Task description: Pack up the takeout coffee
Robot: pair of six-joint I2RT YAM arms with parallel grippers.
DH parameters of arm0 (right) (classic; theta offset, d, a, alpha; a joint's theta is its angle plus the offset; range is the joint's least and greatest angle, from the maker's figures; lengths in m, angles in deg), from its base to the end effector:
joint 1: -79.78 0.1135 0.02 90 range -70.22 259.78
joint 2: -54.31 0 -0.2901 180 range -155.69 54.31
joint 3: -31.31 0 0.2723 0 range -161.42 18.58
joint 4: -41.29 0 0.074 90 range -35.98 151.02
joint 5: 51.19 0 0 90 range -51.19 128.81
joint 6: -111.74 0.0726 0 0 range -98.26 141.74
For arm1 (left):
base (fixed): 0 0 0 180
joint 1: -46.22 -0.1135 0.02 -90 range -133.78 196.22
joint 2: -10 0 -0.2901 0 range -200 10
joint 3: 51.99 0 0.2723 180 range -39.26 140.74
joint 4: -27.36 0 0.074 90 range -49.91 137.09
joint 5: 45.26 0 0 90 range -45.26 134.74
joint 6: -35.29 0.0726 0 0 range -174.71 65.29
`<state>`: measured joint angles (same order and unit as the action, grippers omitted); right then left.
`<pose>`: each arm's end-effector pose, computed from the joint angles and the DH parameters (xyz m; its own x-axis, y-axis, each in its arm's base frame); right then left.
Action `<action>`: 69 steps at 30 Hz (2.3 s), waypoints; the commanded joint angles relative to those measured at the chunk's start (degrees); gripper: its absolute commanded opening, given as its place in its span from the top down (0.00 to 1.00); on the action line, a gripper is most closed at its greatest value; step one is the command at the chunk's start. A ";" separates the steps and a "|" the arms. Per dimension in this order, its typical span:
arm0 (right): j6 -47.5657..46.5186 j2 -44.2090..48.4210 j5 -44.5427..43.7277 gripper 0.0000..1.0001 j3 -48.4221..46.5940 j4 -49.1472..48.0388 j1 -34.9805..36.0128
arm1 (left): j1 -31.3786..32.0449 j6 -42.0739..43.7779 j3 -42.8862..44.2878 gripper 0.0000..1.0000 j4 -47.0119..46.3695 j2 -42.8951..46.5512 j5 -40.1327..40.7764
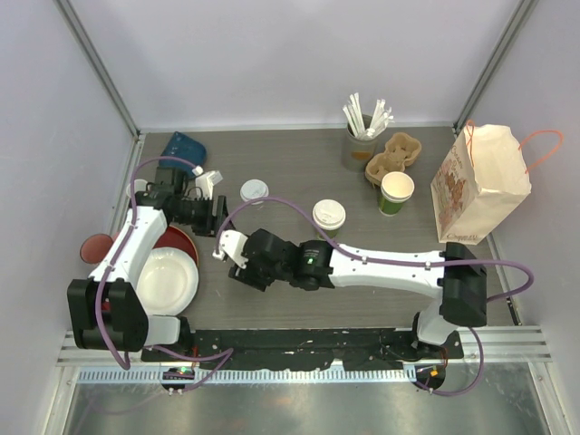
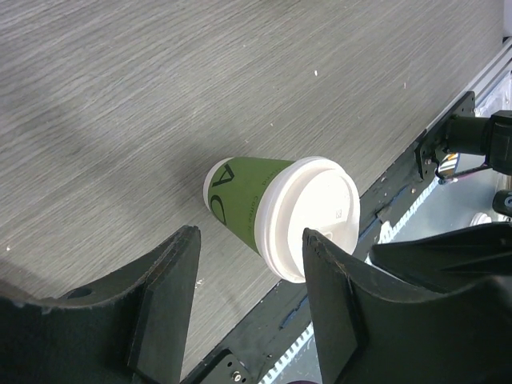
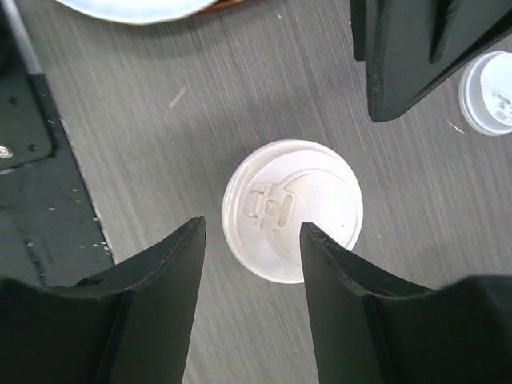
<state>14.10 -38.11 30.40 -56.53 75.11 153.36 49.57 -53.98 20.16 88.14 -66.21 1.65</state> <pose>0.1283 0.3979 0.2910 -0.0522 -0.6423 -0.7647 -0.9317 0.3069 -0.1942 0.2731 -0.0657 0.2610 -0.8993 0.0620 -0.4330 0.3441 0.7113 -0.6129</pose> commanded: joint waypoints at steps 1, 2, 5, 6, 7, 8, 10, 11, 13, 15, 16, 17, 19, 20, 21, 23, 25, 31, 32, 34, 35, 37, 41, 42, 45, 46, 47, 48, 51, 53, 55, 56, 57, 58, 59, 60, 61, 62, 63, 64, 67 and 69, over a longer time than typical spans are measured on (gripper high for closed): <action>-4.84 -1.88 -8.72 0.44 -3.81 -0.87 1.65 | -0.10 0.32 0.08 0.42 -1.03 0.27 -1.03; -4.93 -1.97 -9.26 0.44 -4.25 -0.61 1.65 | -0.10 0.32 0.08 0.42 -0.94 0.18 -1.03; -5.19 -1.88 -9.97 0.42 -4.96 -0.78 1.57 | -0.10 0.15 0.08 0.42 -1.12 0.09 -1.12; -5.19 -1.88 -9.79 0.41 -4.52 -1.39 1.57 | -0.10 0.23 0.00 0.42 -1.21 0.00 -1.12; -5.19 -2.41 -9.70 0.41 -4.26 -1.65 1.57 | -0.10 0.23 0.08 0.43 -1.21 0.18 -1.12; -5.19 -2.85 -9.44 0.41 -3.99 -1.74 1.57 | -0.19 0.23 0.08 0.42 -1.38 0.09 -1.12; -5.28 -4.51 -10.05 0.42 -2.94 -1.66 1.57 | -0.10 0.06 0.08 0.42 -1.30 0.09 -1.21; -5.37 -4.96 -9.79 0.43 -2.33 -1.83 1.30 | -0.10 0.15 0.00 0.43 -1.47 0.00 -1.29; -5.54 -5.84 -9.35 0.44 -0.74 -2.45 0.78 | -0.10 0.06 -0.09 0.42 -1.47 -0.08 -1.38; -5.28 -7.42 -8.57 0.45 1.10 -2.27 0.16 | -0.10 0.06 0.00 0.42 -1.30 0.00 -1.38; -4.41 -7.60 -8.21 0.45 1.63 -2.19 0.07 | -0.10 0.15 0.00 0.43 -1.38 0.00 -1.29; -4.14 -7.60 -8.03 0.46 1.98 -2.10 -0.02 | -0.10 0.15 -0.09 0.42 -1.38 0.09 -1.29; -3.61 -6.81 -7.94 0.46 2.60 -2.18 -0.10 | -0.10 0.23 -0.18 0.42 -1.30 0.18 -1.38; -3.09 -6.37 -7.60 0.46 2.43 -2.18 -0.19 | -0.19 0.23 -0.18 0.42 -1.29 0.27 -1.38; -3.00 -5.50 -7.33 0.46 1.90 -2.10 -0.28 | -0.10 0.23 -0.18 0.42 -1.29 0.09 -1.47; -2.82 -4.96 -6.89 0.47 1.11 -2.01 -0.37 | -0.10 0.23 -0.09 0.42 -1.56 0.00 -1.64; -2.73 -4.61 -6.19 0.46 -1.26 -1.22 -0.37 | -0.19 0.23 0.00 0.42 -1.47 0.00 -1.82; -3.26 -4.34 -4.87 0.39 -7.32 0.80 -0.98 | -0.10 0.15 0.35 0.42 -1.21 0.00 -2.35; -3.26 -4.26 -4.43 0.38 -7.94 1.06 -1.77 | -0.10 0.15 0.35 0.42 -1.21 -0.08 -2.35; -3.52 -4.26 -3.99 0.38 -7.95 1.24 -2.56 | -0.10 0.15 0.44 0.42 -1.12 0.00 -2.26; -3.35 -4.08 -3.47 0.37 -8.12 1.33 -3.00 | -0.10 0.15 0.44 0.42 -1.29 0.09 -2.26; -2.74 -4.08 -2.41 0.37 -8.21 1.33 -4.32 | -0.10 0.06 0.61 0.43 -1.29 0.09 -2.35; -2.21 -4.52 -3.55 0.39 -9.26 0.63 -5.11 | -0.10 -0.38 0.44 0.43 -1.47 -0.08 -1.83; -2.12 -5.13 -3.64 0.40 -9.52 0.63 -5.11 | -0.19 -0.47 0.26 0.45 -1.56 0.00 -1.56; -1.68 -5.66 -3.99 0.38 -9.44 0.54 -5.64 | -0.45 -3.27 -1.58 0.55 -3.30 0.09 -1.47; -1.07 -5.40 -3.21 0.38 -9.27 0.45 -6.16 | -0.63 -4.15 -2.63 0.59 -3.49 0.18 -1.56; 0.94 -5.05 -2.33 0.38 -8.57 -0.16 -7.13 | -0.89 -4.25 -2.90 0.60 -3.49 0.18 -1.56; 2.44 -4.00 -1.19 0.38 -7.95 -1.03 -8.18 | -0.98 -4.25 -2.90 0.61 -3.32 0.27 -1.73; 7.44 -2.42 2.16 0.40 -6.01 -3.93 -12.58 | -0.98 -5.38 -3.87 0.64 -4.19 0.53 -3.22; 8.94 -2.67 2.95 0.39 -6.10 -4.29 -13.90 | -0.98 -7.92 -6.15 0.65 -7.79 0.53 -2.09; 10.01 -3.81 3.39 0.36 -6.28 -3.77 -14.60 | -0.98 -7.68 -6.25 0.65 -7.54 -0.60 -3.30; 10.01 -4.17 3.57 0.36 -5.93 -3.77 -14.78 | -0.98 -7.50 -5.98 0.65 -7.36 -0.87 -4.27; 10.45 -4.34 3.57 0.36 -5.58 -3.94 -15.04 | -0.98 -7.50 -5.89 0.65 -7.45 -1.40 -6.20; 10.71 -4.43 4.09 0.36 -4.44 -4.46 -15.66 | -0.89 -7.50 -6.07 0.66 -7.97 -1.49 -7.00; 11.06 -4.43 4.71 0.35 -3.82 -5.08 -16.18 | -0.89 -7.76 -6.24 0.66 -8.32 -1.75 -7.35; 12.02 -4.35 4.89 0.35 -3.21 -5.61 -16.54 | -0.89 -7.76 -6.68 0.67 -8.67 -2.02 -7.97; 12.21 -4.08 5.32 0.35 -1.63 -6.13 -16.89 | -0.89 -7.68 -6.68 0.67 -8.76 -2.98 -9.37; 12.56 -3.91 6.11 0.35 -0.75 -7.62 -17.41 | -0.81 -7.41 -6.60 0.67 -8.59 -3.51 -10.34; 13.08 -3.65 6.38 0.34 0.22 -8.33 -17.51 | -0.63 -6.98 -6.42 0.67 -8.33 -4.21 -10.69; 13.35 -3.29 6.56 0.34 1.71 -9.21 -17.59 | -0.37 -6.97 -6.33 0.67 -8.24 -5.61 -11.31; 15.01 -2.07 5.86 0.34 4.87 -11.49 -17.60 | -0.37 -5.92 -5.46 0.66 -7.01 -8.07 -13.41; 16.07 -0.31 4.55 0.34 6.29 -12.81 -17.68 | -0.28 -5.57 -5.01 0.66 -6.22 -9.92 -14.21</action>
<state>26.99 -42.88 35.98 -53.27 66.82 135.94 48.98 -60.45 13.82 81.36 -73.51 -7.51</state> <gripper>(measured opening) 0.663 0.338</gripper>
